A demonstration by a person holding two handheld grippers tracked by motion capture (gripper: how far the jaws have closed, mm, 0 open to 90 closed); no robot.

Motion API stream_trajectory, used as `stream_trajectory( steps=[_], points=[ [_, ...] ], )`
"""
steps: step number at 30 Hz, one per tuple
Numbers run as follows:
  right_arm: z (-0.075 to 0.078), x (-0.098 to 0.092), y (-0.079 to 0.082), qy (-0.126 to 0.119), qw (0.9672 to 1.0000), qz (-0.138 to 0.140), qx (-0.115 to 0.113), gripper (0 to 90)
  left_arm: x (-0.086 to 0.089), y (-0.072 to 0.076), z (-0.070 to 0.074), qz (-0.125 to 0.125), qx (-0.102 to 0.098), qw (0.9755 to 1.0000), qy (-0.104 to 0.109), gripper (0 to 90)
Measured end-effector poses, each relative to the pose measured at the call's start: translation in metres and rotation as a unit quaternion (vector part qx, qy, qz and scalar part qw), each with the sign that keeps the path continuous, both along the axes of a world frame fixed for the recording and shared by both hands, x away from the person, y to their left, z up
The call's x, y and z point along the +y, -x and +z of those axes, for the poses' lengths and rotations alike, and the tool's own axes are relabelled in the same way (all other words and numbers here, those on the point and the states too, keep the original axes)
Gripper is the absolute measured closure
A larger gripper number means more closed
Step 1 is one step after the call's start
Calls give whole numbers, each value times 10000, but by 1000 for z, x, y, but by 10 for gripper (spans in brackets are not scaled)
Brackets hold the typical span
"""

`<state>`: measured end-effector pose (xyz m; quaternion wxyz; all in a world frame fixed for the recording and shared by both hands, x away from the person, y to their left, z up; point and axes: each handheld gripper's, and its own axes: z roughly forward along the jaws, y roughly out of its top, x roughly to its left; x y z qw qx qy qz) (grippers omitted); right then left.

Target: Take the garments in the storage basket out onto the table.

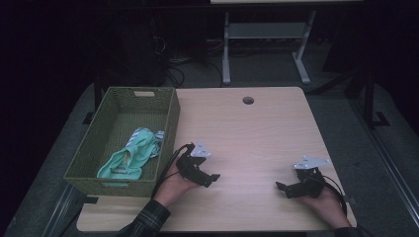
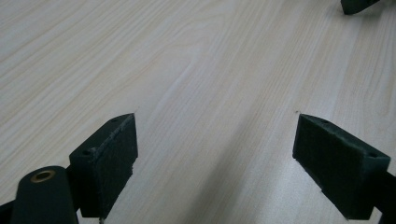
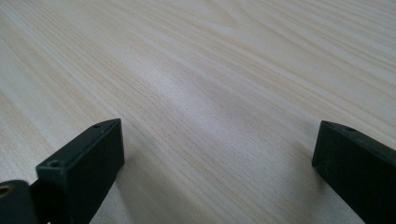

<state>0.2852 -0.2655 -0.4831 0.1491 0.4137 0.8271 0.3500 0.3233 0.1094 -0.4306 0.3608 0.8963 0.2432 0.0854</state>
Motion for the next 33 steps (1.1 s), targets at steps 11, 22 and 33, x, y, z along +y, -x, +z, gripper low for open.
stream_trajectory(
  steps=[11, 22, 33],
  points=[
    [0, 0, 0, -2, 10000, 0, 1, 18, 0, -1, 7, -31, 4, 10000, 42, 134],
    [0, 0, 0, -6, 10000, 1, 1, 18, 1, -2, 16, -47, -41, 9999, 80, 134],
    [0, 0, 0, 3, 10000, 1, 3, 18, 1, -4, 23, -73, -44, 9999, 68, 134]
  ],
)
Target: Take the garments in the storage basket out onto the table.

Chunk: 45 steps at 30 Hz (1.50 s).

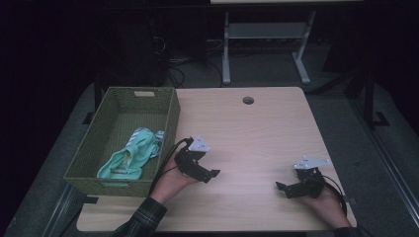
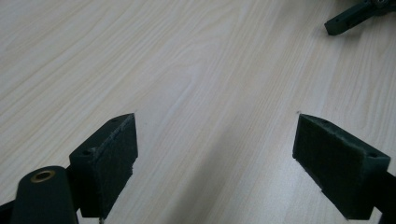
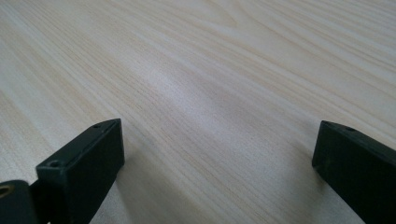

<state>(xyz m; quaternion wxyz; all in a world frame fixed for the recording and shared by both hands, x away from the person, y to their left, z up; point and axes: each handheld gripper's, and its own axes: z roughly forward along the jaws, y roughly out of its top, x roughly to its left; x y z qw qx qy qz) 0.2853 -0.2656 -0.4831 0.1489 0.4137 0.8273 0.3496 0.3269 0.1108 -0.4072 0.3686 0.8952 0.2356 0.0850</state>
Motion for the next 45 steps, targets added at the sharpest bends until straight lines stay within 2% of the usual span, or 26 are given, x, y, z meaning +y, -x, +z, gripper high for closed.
stream_trajectory(
  steps=[16, 21, 34, 45],
  points=[
    [0, 0, 0, -8, 10000, -5, -2, 18, 0, -1, 12, -74, -29, 10000, 20, 134],
    [0, 0, 0, -8, 10000, -6, -1, 18, 1, -2, 17, -53, -46, 9999, 116, 134],
    [0, 0, 0, -6, 10000, -2, -5, 18, 6, -7, 30, -97, -162, 9996, 197, 134],
    [0, 0, 0, -7, 10000, -5, -5, 18, 15, -11, 43, 7, -232, 9991, 356, 135]
  ],
)
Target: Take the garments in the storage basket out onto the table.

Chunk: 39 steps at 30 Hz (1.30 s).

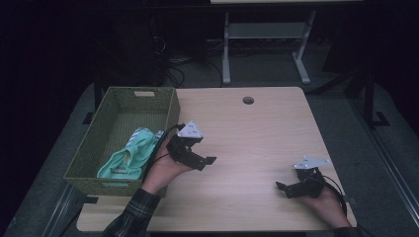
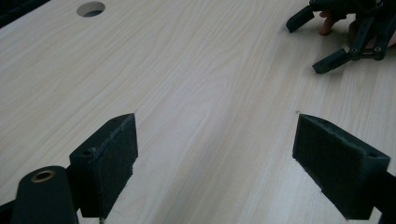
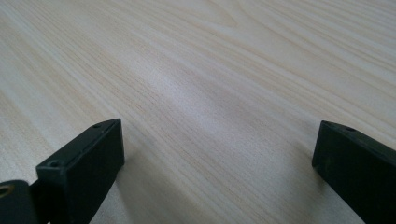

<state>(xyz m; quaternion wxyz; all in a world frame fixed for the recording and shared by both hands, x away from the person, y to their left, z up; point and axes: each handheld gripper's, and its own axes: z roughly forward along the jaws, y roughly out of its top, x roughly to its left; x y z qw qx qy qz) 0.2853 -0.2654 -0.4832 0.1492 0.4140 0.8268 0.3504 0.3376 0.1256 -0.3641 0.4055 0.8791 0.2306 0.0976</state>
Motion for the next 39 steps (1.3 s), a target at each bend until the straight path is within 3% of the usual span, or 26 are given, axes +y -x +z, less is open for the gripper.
stream_trajectory(
  steps=[13, 21, 39],
  points=[
    [0, 0, 0, 15, 10000, -49, -2, 18, 4, -8, 10, -36, 6, 10000, -7, 136],
    [0, 0, 0, 9, 10000, -68, -2, 18, 15, -7, 16, 23, -20, 10000, 31, 136],
    [0, -1, 0, 25, 10000, -63, -4, 18, 37, -11, 16, 193, 33, 9998, -11, 137]
  ],
)
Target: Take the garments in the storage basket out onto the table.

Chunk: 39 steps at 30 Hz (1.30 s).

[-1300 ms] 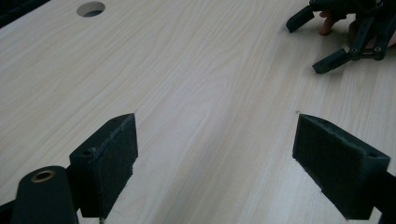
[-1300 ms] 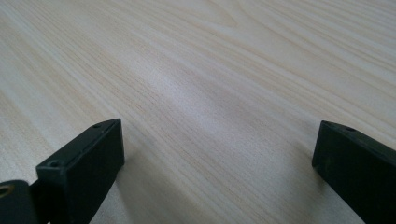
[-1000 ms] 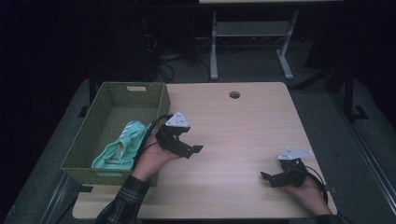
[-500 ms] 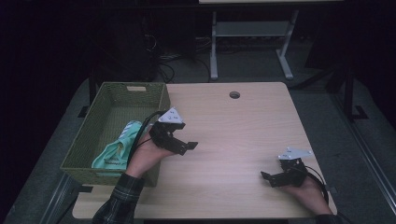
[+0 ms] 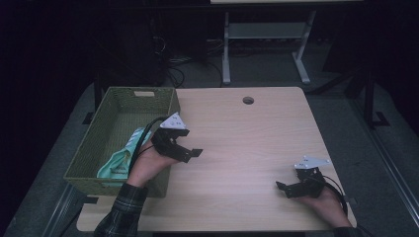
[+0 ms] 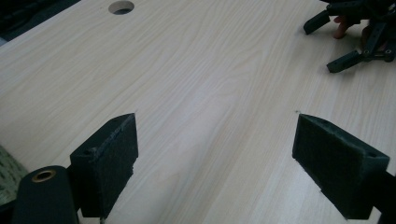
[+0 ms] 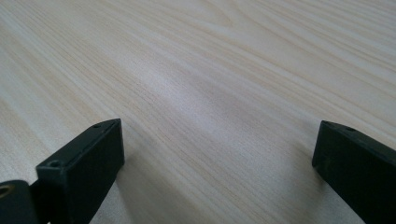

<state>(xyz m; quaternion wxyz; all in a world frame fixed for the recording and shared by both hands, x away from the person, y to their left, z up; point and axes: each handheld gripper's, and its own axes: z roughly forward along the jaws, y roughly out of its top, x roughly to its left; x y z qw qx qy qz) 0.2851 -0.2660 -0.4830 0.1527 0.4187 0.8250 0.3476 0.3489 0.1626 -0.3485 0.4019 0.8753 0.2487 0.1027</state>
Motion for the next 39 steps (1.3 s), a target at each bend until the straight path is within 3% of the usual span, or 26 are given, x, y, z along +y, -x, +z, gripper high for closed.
stream_trajectory(
  steps=[39],
  points=[
    [0, 0, 0, -7, 10000, 12, -16, 18, 49, -4, -1, 521, 53, 9986, 60, 142]
  ],
)
